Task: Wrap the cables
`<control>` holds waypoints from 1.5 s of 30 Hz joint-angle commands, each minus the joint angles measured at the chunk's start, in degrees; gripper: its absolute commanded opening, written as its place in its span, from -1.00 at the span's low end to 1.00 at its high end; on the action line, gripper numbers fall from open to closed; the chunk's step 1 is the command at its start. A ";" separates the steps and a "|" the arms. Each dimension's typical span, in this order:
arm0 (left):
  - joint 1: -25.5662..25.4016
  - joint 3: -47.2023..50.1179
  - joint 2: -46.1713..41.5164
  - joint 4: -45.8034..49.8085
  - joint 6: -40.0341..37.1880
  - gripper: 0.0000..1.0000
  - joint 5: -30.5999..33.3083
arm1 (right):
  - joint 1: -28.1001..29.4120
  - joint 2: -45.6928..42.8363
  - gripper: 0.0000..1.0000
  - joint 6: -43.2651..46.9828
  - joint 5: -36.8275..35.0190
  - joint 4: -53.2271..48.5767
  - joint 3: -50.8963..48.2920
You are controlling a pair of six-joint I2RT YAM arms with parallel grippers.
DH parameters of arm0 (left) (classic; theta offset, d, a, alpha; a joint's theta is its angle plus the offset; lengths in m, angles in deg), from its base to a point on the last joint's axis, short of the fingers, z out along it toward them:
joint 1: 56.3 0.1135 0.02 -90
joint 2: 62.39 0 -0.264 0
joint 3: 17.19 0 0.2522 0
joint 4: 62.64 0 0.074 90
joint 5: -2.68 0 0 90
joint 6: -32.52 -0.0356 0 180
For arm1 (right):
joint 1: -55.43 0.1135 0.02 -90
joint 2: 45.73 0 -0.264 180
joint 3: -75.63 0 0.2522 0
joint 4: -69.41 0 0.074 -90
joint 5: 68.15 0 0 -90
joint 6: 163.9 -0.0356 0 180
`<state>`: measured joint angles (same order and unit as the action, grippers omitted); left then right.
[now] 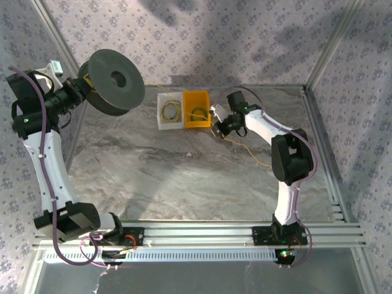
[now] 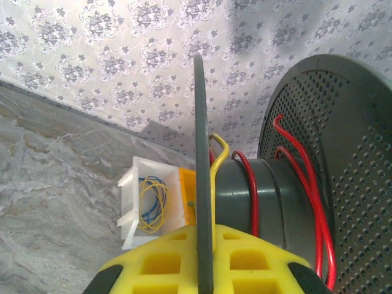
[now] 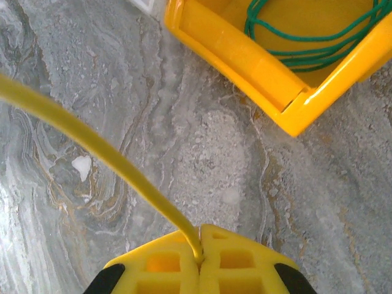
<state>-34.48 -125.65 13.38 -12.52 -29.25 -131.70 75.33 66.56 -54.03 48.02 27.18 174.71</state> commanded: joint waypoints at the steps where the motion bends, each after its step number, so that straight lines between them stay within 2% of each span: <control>1: 1.22 -2.15 -1.17 -7.31 4.93 -1.00 -0.89 | -0.10 -3.47 -1.00 -0.90 -2.09 0.10 -1.32; 4: 2.50 -0.09 -1.86 -12.47 10.69 -1.00 1.86 | 0.33 -5.24 -1.00 -0.94 -4.82 -3.96 -1.06; 8: 2.85 0.76 -1.39 -15.51 15.50 -1.00 9.29 | 3.24 -8.67 -1.00 0.63 -9.72 -11.79 -0.37; 14: 2.75 2.97 1.00 -20.59 23.21 -1.00 20.29 | 11.75 -15.00 -1.00 -0.04 -19.42 -20.27 0.01; 19: 1.64 2.06 4.01 -19.19 23.31 -1.00 29.02 | 21.80 -21.20 -1.00 -0.96 -26.54 -26.64 1.75; 24: -3.99 -2.84 8.67 -12.92 14.94 -1.00 37.79 | 34.92 -24.90 -1.00 -0.05 -33.12 -33.40 10.13; 28: -12.01 -8.96 14.34 -5.44 4.62 -1.00 46.33 | 45.56 -24.59 -1.00 4.21 -35.82 -36.23 20.31; 32: -20.90 -15.00 20.53 1.22 -6.52 -1.00 52.53 | 50.46 -22.08 -1.00 9.77 -36.33 -36.68 31.13; 37: -29.57 -18.91 24.93 9.34 -20.04 -1.00 54.98 | 49.19 -18.27 -1.00 16.13 -34.78 -36.12 42.72; 42: -34.59 -15.96 24.85 15.82 -29.92 -1.00 55.53 | 42.68 -14.34 -1.00 19.78 -28.60 -33.66 52.82; 45: -37.58 -13.71 24.19 19.84 -35.71 -1.00 55.86 | 36.71 -11.48 -1.00 20.06 -23.02 -31.81 57.75</control>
<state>-70.46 -140.29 38.90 3.92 -55.15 -79.50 115.74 53.92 -37.09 18.45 -7.20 227.38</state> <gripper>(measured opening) 0.097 0.053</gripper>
